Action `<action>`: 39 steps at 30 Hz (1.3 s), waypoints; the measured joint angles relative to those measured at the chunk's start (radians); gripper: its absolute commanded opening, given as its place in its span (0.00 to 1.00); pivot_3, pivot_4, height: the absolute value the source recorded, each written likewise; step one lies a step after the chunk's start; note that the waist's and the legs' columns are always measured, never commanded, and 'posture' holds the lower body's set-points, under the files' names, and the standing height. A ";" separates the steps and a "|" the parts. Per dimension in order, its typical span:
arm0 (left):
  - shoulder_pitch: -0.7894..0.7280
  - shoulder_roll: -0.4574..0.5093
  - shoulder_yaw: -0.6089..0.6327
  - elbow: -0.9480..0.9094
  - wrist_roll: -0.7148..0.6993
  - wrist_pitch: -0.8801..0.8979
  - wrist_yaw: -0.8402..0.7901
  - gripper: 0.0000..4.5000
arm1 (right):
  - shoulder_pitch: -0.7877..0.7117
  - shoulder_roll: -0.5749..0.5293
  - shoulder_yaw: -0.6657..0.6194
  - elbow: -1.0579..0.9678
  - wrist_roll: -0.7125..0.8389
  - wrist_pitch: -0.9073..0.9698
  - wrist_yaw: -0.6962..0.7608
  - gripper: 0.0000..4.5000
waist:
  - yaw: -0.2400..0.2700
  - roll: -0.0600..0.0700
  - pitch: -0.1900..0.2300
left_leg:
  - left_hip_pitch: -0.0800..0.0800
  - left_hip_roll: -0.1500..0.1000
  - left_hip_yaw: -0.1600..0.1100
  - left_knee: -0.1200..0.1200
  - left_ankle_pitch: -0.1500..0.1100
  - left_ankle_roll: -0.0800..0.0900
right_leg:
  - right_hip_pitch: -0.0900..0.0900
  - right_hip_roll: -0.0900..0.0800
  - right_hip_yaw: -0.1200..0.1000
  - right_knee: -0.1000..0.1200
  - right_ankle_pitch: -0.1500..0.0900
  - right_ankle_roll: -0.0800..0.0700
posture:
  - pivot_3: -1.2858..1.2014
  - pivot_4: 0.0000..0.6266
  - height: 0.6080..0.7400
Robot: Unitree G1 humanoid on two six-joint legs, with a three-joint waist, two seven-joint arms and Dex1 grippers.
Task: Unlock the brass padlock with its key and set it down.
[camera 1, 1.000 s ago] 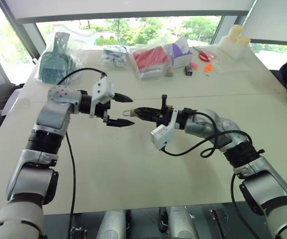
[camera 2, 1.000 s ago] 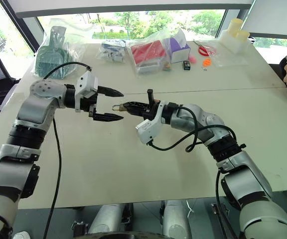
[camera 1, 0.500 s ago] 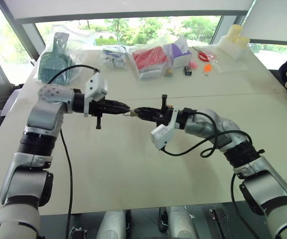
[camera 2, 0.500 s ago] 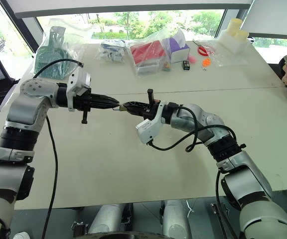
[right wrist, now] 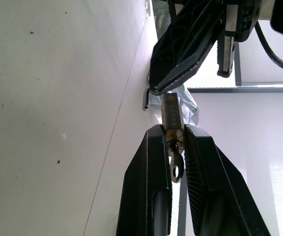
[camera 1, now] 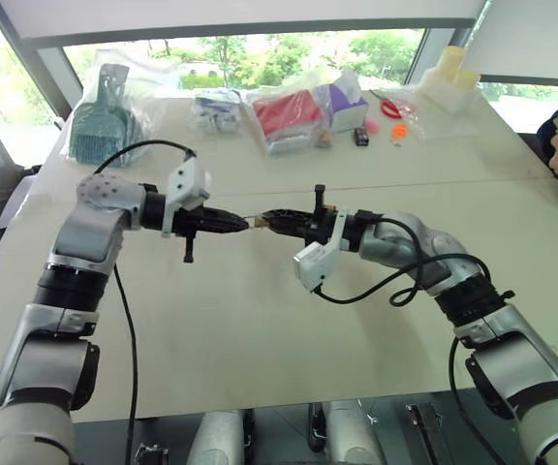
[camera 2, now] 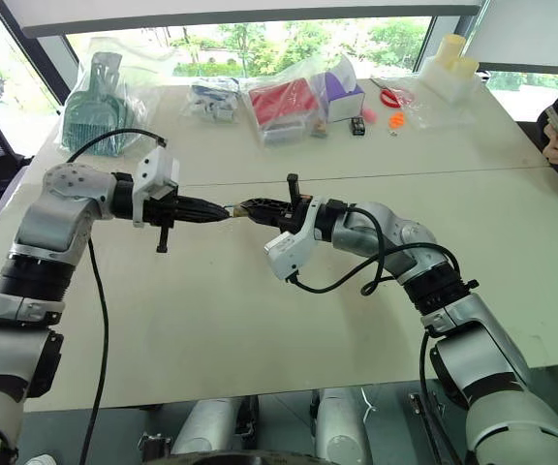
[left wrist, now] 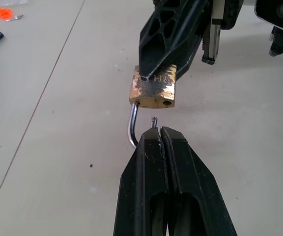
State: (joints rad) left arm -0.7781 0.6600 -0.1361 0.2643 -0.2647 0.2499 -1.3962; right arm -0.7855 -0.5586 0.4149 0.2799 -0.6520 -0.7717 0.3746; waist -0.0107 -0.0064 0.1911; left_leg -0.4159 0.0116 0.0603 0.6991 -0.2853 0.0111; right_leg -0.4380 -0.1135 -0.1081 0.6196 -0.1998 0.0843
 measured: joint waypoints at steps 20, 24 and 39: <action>-0.004 -0.036 -0.001 0.113 0.069 -0.113 0.107 0.00 | 0.000 0.011 0.001 0.006 0.009 0.003 0.007 0.00 | -0.001 0.000 0.000 | 0.000 0.000 0.000 0.000 0.000 0.000 | 0.000 0.000 0.000 0.000 0.000 0.000 | 0.52 0.24 1.00; -0.004 -0.029 0.002 0.116 0.069 -0.114 0.110 0.00 | 0.000 0.011 0.003 0.019 0.009 0.001 0.007 0.00 | -0.001 0.000 0.000 | 0.000 0.000 0.000 0.000 0.000 0.000 | 0.000 0.000 0.000 0.000 0.000 0.000 | 0.52 0.24 1.00; 0.078 -0.006 0.033 0.006 0.056 -0.064 0.159 0.00 | -0.089 0.061 0.126 0.467 -0.160 -0.040 -0.168 0.21 | -0.006 0.000 0.000 | 0.001 0.001 0.001 0.000 0.000 -0.001 | 0.000 0.000 0.001 0.000 0.000 0.000 | 0.52 0.24 1.00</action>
State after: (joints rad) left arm -0.6996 0.6542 -0.1033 0.2704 -0.2092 0.1860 -1.2370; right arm -0.8749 -0.4979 0.5412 0.7474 -0.8116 -0.8122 0.2065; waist -0.0172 -0.0063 0.1911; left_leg -0.4153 0.0122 0.0609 0.6987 -0.2848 0.0102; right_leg -0.4384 -0.1135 -0.1069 0.6201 -0.1998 0.0842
